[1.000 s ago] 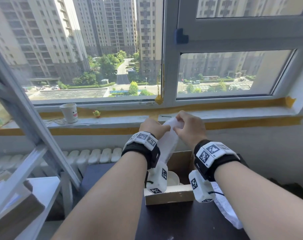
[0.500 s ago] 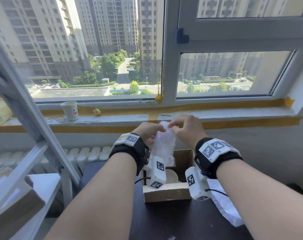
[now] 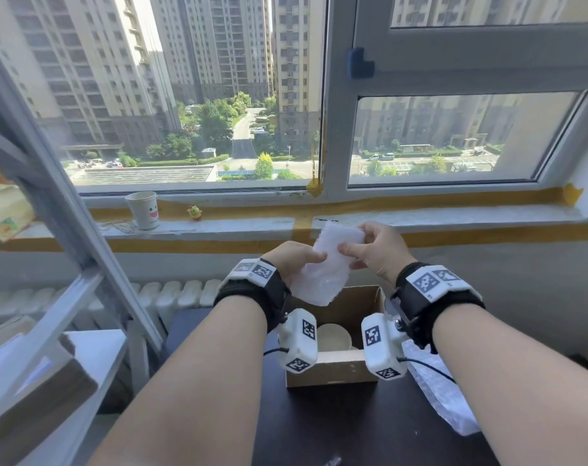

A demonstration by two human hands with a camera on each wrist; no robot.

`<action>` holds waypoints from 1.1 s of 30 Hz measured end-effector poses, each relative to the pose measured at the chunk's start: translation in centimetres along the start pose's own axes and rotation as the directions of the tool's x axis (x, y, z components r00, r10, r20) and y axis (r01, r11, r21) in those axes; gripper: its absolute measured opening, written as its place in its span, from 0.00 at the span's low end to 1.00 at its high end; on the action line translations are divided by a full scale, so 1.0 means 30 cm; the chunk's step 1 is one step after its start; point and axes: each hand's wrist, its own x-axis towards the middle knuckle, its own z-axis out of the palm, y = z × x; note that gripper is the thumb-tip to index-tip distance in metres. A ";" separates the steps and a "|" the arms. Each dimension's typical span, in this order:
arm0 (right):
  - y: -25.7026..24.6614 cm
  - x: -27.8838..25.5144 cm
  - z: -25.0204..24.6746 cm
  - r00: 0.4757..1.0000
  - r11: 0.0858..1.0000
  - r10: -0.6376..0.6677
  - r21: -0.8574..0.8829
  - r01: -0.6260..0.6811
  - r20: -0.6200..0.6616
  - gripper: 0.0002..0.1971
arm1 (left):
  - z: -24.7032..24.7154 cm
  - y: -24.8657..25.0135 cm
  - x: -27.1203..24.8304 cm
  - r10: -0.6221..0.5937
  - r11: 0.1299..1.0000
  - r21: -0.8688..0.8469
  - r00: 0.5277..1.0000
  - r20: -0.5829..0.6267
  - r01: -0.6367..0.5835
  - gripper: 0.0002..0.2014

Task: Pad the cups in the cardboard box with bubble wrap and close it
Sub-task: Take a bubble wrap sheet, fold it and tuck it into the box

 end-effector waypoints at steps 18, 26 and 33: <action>-0.005 -0.005 0.044 0.845 0.536 -0.502 -0.699 0.472 0.185 0.13 | 0.016 0.052 0.029 -0.074 0.906 -0.411 0.995 0.070 0.096 0.23; 0.021 0.021 0.048 0.978 0.914 -0.204 -0.366 0.176 -0.039 0.15 | -0.032 0.001 0.051 -0.028 0.974 -0.223 0.999 0.036 0.036 0.32; 0.079 0.039 0.053 0.975 0.924 0.074 -0.381 0.012 0.209 0.19 | -0.014 -0.070 0.113 0.016 1.000 -0.005 0.998 0.061 -0.015 0.29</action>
